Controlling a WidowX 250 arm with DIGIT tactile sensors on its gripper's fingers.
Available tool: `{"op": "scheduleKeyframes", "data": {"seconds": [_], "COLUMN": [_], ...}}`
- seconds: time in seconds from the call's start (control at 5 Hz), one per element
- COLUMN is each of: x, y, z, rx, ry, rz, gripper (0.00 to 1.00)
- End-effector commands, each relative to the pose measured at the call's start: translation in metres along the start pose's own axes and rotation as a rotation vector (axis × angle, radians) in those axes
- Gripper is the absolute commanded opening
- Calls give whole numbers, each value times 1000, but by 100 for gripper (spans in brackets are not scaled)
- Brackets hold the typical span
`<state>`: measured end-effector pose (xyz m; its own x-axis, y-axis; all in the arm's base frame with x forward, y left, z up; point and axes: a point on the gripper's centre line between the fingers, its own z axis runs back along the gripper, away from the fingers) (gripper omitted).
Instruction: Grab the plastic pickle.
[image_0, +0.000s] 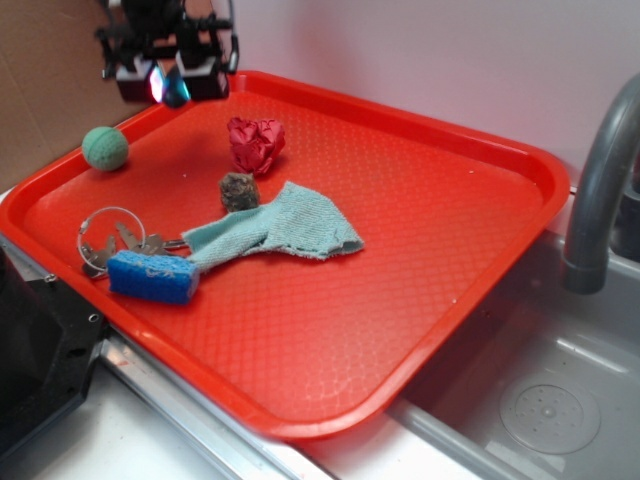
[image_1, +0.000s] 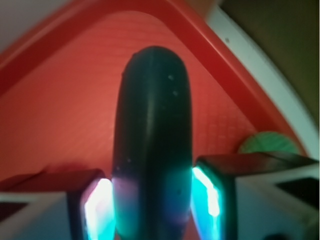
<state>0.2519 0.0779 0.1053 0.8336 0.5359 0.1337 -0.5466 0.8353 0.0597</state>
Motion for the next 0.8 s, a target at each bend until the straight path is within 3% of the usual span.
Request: {"op": "scheduleKeyframes", "data": {"seconds": [0.0,0.2,0.4,0.6], "x": [-35,-75,-98,-98], "y": [-6,-14,-25,-14], "z": [123,145,162,159], "rx": [25,-9,-28,-75], "ry": [23,-12,-64,-46], "rz": [-186,-287,-350,-372], "gripper": [0,0,0,0]}}
